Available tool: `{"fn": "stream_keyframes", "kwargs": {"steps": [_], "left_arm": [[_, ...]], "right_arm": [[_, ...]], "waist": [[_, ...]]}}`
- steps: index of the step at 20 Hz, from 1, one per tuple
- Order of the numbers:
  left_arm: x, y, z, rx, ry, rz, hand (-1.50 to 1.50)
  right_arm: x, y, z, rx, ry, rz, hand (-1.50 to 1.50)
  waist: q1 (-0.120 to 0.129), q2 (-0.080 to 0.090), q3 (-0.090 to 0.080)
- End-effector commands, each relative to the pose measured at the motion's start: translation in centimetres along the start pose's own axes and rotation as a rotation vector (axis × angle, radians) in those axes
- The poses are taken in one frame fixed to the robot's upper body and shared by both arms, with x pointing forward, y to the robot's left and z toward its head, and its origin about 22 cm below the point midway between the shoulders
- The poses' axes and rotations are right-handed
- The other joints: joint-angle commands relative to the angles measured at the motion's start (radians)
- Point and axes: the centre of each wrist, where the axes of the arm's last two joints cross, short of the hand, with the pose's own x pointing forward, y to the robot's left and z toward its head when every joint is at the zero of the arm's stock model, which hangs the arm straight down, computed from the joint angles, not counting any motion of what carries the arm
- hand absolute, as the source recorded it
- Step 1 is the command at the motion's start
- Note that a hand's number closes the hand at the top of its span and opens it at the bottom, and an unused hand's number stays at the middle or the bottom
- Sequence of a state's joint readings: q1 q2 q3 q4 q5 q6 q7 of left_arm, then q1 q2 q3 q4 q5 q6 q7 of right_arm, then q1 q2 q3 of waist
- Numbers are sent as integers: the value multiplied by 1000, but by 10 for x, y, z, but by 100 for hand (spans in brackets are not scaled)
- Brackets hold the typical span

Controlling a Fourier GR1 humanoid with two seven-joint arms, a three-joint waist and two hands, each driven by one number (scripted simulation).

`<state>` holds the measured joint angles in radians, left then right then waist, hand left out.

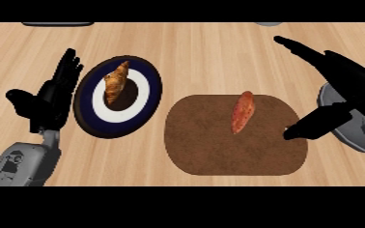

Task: Pick the sweet potato from the cutting board and place it in the pan

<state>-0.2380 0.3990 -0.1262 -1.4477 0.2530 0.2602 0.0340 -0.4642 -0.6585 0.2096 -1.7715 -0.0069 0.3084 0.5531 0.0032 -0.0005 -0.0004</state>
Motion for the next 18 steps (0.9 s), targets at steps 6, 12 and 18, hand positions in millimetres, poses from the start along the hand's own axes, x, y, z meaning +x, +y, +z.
{"fn": "stream_keyframes", "kwargs": {"steps": [6,12,18], "left_arm": [[5,-3,7,-13,1,-3,0],[10,12,8,1,3,-10,0],[5,-10,-14,5,-6,6,0]], "right_arm": [[-29,22,-12,33,144,42,-150],[-43,31,-22,96,110,30,-150],[-44,44,-39,157,96,70,-150]], "waist": [[0,0,1],[1,0,1],[-4,1,0]]}}
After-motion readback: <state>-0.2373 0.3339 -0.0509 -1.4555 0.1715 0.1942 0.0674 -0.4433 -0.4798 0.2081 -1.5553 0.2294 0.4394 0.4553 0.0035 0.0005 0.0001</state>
